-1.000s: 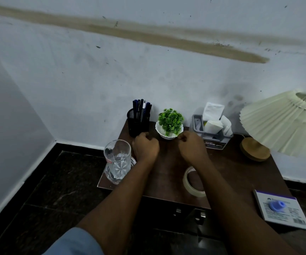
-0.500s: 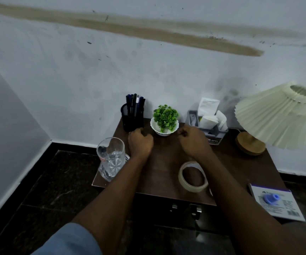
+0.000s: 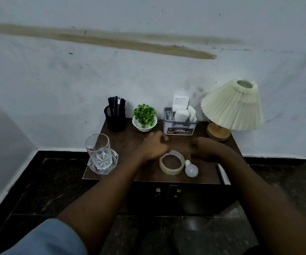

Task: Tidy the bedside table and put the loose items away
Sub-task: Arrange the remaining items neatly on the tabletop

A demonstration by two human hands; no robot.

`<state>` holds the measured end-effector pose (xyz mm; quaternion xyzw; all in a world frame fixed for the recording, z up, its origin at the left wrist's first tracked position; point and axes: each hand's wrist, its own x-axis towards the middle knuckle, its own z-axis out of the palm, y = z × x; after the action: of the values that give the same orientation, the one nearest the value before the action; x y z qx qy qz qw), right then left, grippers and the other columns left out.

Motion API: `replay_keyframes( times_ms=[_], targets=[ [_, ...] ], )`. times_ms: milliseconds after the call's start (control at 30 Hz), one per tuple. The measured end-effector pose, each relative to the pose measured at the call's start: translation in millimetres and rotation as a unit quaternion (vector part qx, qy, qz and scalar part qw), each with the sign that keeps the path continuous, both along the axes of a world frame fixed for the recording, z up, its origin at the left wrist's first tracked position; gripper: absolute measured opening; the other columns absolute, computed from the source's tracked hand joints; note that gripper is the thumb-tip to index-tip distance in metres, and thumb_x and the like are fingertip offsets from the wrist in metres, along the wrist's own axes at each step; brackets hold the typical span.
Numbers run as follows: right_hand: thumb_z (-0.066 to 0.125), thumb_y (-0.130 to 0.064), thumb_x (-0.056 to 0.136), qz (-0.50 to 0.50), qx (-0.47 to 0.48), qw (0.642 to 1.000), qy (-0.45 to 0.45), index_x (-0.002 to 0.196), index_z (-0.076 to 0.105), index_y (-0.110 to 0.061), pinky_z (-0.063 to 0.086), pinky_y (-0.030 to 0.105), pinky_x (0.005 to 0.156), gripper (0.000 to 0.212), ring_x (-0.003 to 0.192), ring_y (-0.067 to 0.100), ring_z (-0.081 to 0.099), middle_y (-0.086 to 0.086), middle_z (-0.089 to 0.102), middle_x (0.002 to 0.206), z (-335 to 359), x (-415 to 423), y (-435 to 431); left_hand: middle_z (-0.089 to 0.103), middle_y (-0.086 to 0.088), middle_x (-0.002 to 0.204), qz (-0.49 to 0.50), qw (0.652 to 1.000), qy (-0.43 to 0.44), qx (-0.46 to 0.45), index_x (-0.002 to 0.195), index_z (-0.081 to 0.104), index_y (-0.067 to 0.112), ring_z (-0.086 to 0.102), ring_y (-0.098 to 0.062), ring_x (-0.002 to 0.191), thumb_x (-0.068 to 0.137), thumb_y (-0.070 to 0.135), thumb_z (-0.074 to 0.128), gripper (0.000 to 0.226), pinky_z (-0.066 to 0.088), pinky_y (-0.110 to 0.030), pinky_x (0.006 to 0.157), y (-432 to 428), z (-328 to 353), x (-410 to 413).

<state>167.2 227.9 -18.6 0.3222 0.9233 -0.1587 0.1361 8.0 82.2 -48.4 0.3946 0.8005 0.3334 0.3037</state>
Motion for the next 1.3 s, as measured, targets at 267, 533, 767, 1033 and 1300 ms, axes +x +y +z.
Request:
replay_keyframes(
  times_ms=[267, 533, 767, 1033, 1300],
  targets=[
    [0.074, -0.029, 0.087, -0.036, -0.048, 0.998, 0.013, 0.118, 0.063, -0.014, 0.037, 0.023, 0.077, 0.036, 0.106, 0.025, 0.061, 0.010, 0.065, 0.126, -27.3, 21.1, -25.6, 0.021, -0.005, 0.164, -0.161, 0.949, 0.223, -0.153, 0.154, 0.026, 0.033, 0.029, -0.036, 0.148, 0.073, 0.066, 0.074, 0.100, 0.028, -0.059, 0.113, -17.1, -29.7, 43.4],
    [0.074, -0.035, 0.081, -0.059, -0.043, 0.989, 0.132, 0.102, 0.053, -0.012, 0.040, 0.032, 0.069, 0.037, 0.100, 0.030, 0.061, 0.009, 0.063, 0.106, -21.5, -12.2, -33.9, 0.029, -0.015, 0.145, -0.062, 0.959, 0.213, -0.175, 0.147, 0.027, 0.016, 0.047, -0.040, 0.131, 0.074, 0.044, 0.080, 0.095, 0.044, -0.043, 0.104, -48.0, -19.1, -1.6],
    [0.069, -0.042, 0.086, -0.044, -0.034, 0.995, 0.088, 0.116, 0.051, -0.011, 0.042, 0.032, 0.078, 0.047, 0.112, 0.033, 0.060, 0.015, 0.062, 0.124, -40.1, -35.3, -51.8, 0.020, -0.016, 0.152, -0.039, 0.956, 0.194, -0.216, 0.154, 0.018, 0.019, 0.036, -0.044, 0.140, 0.075, 0.036, 0.082, 0.103, 0.041, -0.046, 0.109, -66.3, -17.8, -24.2],
    [0.069, -0.047, 0.089, -0.022, -0.024, 0.990, 0.136, 0.126, 0.060, -0.014, 0.046, 0.032, 0.087, 0.050, 0.119, 0.031, 0.061, 0.012, 0.065, 0.130, -11.2, -18.9, -37.5, 0.001, -0.017, 0.168, -0.071, 0.954, 0.224, -0.185, 0.162, 0.007, 0.027, -0.006, -0.047, 0.153, 0.072, 0.053, 0.083, 0.120, 0.016, -0.056, 0.124, -55.9, -6.5, -15.6],
    [0.070, -0.033, 0.088, -0.242, 0.030, 0.954, 0.173, 0.128, 0.060, -0.013, 0.044, 0.033, 0.087, 0.046, 0.118, 0.034, 0.060, 0.014, 0.065, 0.129, 21.7, 113.4, 22.1, 0.005, -0.009, 0.170, -0.103, 0.964, 0.240, -0.048, 0.160, 0.018, 0.033, -0.007, -0.040, 0.156, 0.076, 0.074, 0.066, 0.105, 0.003, -0.060, 0.123, 7.9, -0.6, 45.5]
  ],
)
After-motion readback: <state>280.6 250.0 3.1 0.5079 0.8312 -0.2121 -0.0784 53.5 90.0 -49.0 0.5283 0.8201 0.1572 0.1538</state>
